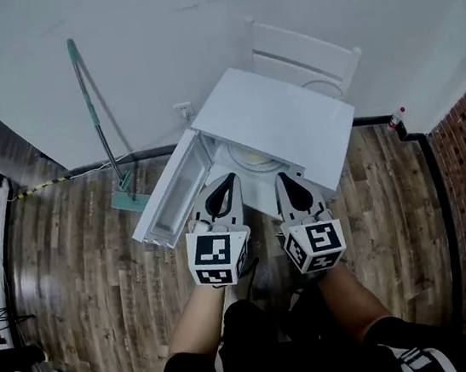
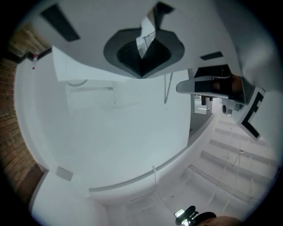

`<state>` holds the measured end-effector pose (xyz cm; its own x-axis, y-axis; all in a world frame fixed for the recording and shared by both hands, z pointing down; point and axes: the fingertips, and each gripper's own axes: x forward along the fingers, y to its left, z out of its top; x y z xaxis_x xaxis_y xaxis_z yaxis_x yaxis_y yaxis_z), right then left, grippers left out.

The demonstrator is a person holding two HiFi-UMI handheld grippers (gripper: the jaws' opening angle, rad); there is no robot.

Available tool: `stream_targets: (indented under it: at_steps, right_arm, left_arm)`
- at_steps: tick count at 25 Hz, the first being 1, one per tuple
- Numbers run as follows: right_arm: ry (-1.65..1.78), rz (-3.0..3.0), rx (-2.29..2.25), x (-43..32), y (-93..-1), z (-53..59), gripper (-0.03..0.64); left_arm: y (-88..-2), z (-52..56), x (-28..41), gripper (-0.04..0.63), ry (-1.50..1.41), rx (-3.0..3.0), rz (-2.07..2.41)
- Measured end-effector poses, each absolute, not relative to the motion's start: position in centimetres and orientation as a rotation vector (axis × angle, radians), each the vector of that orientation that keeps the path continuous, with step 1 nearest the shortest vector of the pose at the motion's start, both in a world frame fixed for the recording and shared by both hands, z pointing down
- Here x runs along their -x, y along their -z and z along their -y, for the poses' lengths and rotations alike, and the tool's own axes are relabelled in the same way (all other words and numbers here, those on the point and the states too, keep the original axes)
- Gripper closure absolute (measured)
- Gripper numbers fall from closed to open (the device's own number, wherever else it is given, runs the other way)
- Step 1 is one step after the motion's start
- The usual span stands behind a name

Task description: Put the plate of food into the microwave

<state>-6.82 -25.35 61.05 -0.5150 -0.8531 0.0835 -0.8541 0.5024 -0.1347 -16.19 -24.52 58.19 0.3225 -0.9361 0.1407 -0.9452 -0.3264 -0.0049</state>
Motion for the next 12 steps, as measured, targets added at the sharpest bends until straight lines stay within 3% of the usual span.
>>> stream_targets:
  at_steps: [7, 12]
  right_arm:
    - [-0.243, 2.725, -1.537, 6.8, -37.9, 21.2, 0.611]
    - [-0.162, 2.777, -1.553, 7.3, -28.9, 18.3, 0.611]
  left_arm:
    - [-37.4, 20.3, 15.3, 0.597, -0.195, -2.451, 1.738]
    - [-28.3, 18.3, 15.3, 0.597, -0.149, -2.473, 1.792]
